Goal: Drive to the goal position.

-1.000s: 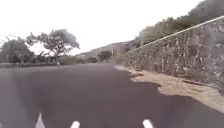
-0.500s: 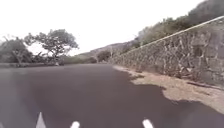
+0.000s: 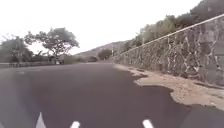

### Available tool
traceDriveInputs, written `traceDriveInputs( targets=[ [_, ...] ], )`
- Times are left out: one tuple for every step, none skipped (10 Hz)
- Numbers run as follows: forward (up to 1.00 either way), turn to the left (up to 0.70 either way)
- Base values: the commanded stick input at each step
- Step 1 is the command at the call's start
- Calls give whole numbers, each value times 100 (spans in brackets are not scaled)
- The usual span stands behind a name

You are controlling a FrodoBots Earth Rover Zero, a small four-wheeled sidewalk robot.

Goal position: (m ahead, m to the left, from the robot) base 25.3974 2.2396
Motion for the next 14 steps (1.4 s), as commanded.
traceDriveInputs(
  targets=[
    [50, 0],
    [50, 0],
    [50, 0],
    [50, 0],
    [50, 0],
    [50, 0],
    [50, 0],
    [50, 0],
    [50, 0],
    [50, 0],
    [50, 0],
    [50, 0],
    [50, 0],
    [50, 0]
  ],
)
